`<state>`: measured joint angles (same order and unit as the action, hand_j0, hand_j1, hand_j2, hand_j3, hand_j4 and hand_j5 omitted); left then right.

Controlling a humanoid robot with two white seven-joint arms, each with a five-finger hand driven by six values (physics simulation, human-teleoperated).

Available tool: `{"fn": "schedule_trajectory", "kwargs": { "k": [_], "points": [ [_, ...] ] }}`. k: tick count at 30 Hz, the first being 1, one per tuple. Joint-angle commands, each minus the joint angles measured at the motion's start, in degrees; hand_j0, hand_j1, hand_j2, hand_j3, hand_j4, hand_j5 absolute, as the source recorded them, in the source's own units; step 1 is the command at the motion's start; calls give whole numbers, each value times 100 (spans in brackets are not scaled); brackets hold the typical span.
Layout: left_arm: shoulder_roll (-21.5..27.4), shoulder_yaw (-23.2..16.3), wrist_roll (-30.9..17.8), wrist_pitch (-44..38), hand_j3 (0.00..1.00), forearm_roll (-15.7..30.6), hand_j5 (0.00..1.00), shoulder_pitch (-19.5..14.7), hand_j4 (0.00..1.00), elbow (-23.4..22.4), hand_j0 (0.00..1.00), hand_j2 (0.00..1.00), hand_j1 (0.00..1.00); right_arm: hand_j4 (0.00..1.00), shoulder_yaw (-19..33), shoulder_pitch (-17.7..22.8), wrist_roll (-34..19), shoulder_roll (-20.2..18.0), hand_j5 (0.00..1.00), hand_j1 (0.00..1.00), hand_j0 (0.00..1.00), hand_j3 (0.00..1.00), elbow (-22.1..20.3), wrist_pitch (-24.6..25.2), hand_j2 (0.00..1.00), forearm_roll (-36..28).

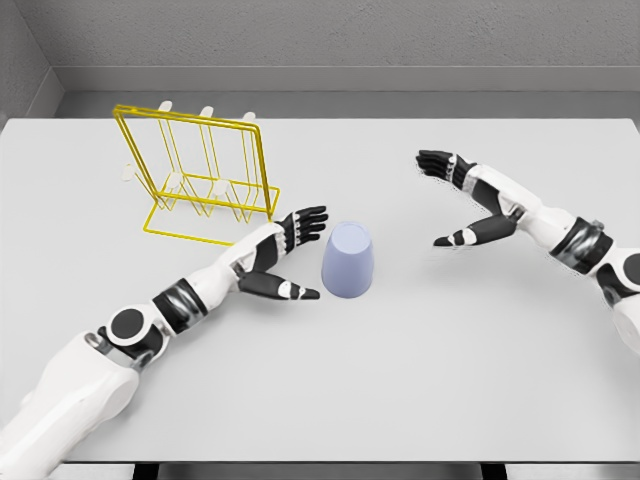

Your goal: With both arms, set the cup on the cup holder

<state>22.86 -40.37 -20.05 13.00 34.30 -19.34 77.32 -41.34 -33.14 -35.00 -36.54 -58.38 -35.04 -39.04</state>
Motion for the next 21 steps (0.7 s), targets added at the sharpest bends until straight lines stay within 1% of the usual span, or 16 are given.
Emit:
{"fn": "schedule_trajectory", "kwargs": {
  "k": [1, 2, 3, 4, 6, 7, 9, 10, 11, 12, 13, 14, 15, 16, 18, 21],
  "points": [
    [-63, 3, -16, 0, 100, 24, 100, 0, 100, -59, 100, 100, 100, 100, 56, -26, 0, -204, 100, 100, 100, 100, -24, 4, 100, -25],
    [-80, 3, -16, 9, 100, 24, 100, 0, 100, -59, 100, 100, 100, 100, 56, -193, 0, -309, 100, 100, 100, 100, -7, 4, 100, -25],
    [-107, 3, -16, 9, 100, 24, 100, 0, 100, -59, 100, 100, 100, 100, 39, -290, 0, -503, 100, 100, 100, 100, -7, 4, 100, -34],
    [-151, 3, -16, 9, 100, 15, 100, 0, 100, -68, 100, 100, 100, 100, -5, -290, 0, -626, 100, 100, 100, 100, 2, 4, 100, -34],
    [-230, -6, -16, 27, 100, 15, 100, 0, 100, -138, 100, 100, 100, 100, -190, -342, 0, -696, 100, 100, 100, 100, -33, 4, 100, -25],
    [-230, -6, -16, 27, 100, 15, 100, -17, 100, -138, 100, 100, 100, 100, -243, -439, 0, -688, 100, 100, 100, 100, -68, 4, 100, 19],
    [-230, -6, -16, 36, 100, 15, 100, -26, 100, -138, 100, 100, 100, 100, -322, -448, 0, -696, 100, 100, 100, 100, -139, 4, 100, 168],
    [-230, -6, -16, 44, 100, 15, 100, -26, 100, -129, 100, 100, 100, 100, -348, -545, 0, -767, 100, 100, 100, 100, -130, 4, 100, 791],
    [-239, -6, -16, 44, 100, 15, 100, -26, 100, -121, 100, 100, 100, 100, -348, -650, 0, -784, 100, 100, 100, 100, -147, 4, 100, 1802],
    [-247, -6, -16, 44, 100, 15, 100, -35, 100, -129, 100, 100, 100, 100, -348, -677, 457, -802, 100, 100, 100, 100, -200, 4, 100, 2549],
    [-265, -6, -16, 36, 100, 15, 100, -35, 100, -121, 100, 100, 100, 100, -340, -773, 1179, -819, 100, 100, 100, 100, -244, 4, 100, 3165],
    [-300, -6, -16, 44, 100, 15, 100, -35, 100, -129, 100, 100, 100, 100, -331, -931, 1417, -951, 100, 100, 100, 100, -288, 4, 100, 3578],
    [-344, -6, -16, 36, 100, -11, 100, -35, 100, -130, 100, 100, 100, 100, -322, -1011, 1426, -995, 100, 100, 100, 100, -279, 4, 100, 3816],
    [-353, -6, -16, 36, 100, -29, 100, -44, 100, -138, 100, 100, 100, 100, -322, -967, 1426, -978, 100, 100, 100, 100, -288, 4, 100, 3904],
    [-388, -15, -16, 36, 100, -46, 100, -114, 100, -147, 100, 100, 100, 100, -313, -993, 1426, -943, 100, 100, 100, 100, -262, 4, 100, 3930],
    [-450, -23, -25, 27, 100, -73, 100, -114, 100, -147, 100, 100, 100, 100, -296, -1011, 1408, -907, 100, 100, 100, 100, -156, 4, 100, 3922]
  ]
}}
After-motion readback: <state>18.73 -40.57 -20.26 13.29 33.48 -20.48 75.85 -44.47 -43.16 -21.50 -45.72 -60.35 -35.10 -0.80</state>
